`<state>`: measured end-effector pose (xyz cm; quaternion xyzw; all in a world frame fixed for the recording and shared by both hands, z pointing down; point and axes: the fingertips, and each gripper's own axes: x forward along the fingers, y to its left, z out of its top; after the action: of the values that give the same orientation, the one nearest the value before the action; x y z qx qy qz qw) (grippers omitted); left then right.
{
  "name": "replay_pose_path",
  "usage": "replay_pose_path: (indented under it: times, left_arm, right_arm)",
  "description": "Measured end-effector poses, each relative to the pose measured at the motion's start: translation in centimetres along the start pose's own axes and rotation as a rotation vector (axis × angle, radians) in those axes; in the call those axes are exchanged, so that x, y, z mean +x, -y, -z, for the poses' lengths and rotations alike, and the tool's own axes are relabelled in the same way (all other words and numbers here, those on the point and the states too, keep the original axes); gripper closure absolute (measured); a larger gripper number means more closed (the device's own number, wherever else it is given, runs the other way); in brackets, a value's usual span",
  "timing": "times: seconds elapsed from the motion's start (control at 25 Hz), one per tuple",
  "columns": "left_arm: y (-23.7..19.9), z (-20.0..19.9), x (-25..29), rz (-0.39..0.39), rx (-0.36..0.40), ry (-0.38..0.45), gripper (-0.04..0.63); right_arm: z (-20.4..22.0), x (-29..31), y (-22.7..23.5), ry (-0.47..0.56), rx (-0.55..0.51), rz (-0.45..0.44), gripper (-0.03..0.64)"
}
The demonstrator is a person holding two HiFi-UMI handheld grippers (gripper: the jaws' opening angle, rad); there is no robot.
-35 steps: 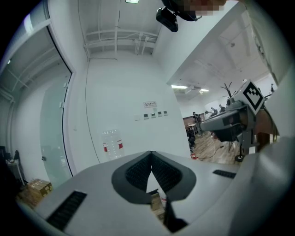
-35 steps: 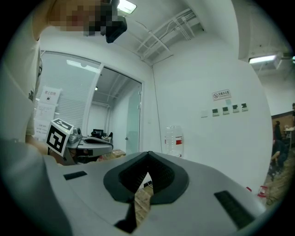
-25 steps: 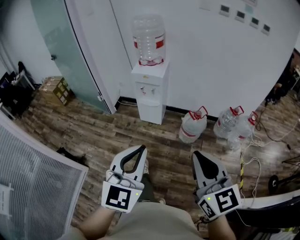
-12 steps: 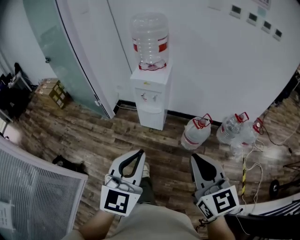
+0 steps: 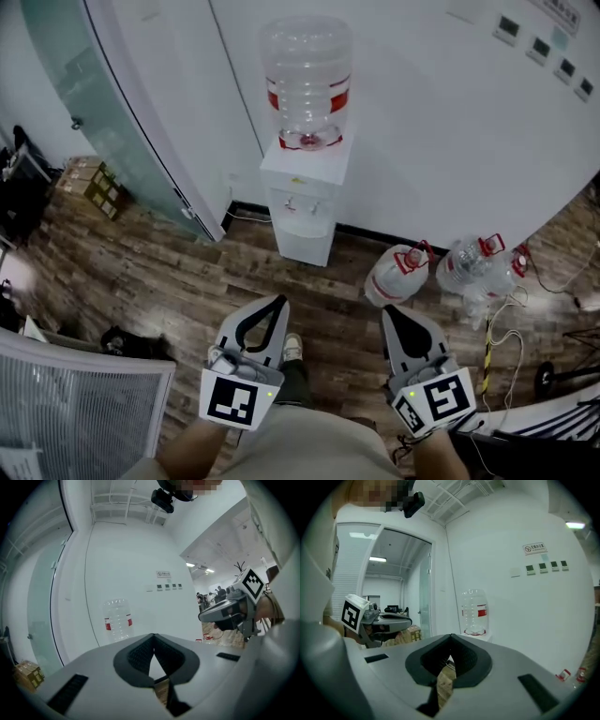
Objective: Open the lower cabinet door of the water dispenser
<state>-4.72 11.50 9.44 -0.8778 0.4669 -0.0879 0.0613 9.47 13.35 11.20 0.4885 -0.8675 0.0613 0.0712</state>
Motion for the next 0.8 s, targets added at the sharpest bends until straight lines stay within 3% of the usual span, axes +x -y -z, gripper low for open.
replay_pose_path:
  times: [0.16,0.44,0.64,0.8]
  left_arm:
    - [-4.4,0.4,3.3,0.01,-0.011,-0.004,0.589]
    - [-10.3,1.3,9.3,0.073,0.047,-0.016,0.589]
    - [-12.6,1.5,12.6,0.106,0.068,-0.005,0.589]
    - [-13.5,1.7,13.9,0.098,0.039,-0.003,0.589]
  right_arm:
    - [-1.2,5.0,1.4,-0.012,0.006,0.019,0.611]
    - [-2.7,12.5,4.3,-0.023,0.017,0.074,0.611]
    - [-3.9,16.1,6.2,-0.015,0.008,0.108,0.611]
    - [-4.4,17.1,7.2,-0.012,0.007,0.121,0.611]
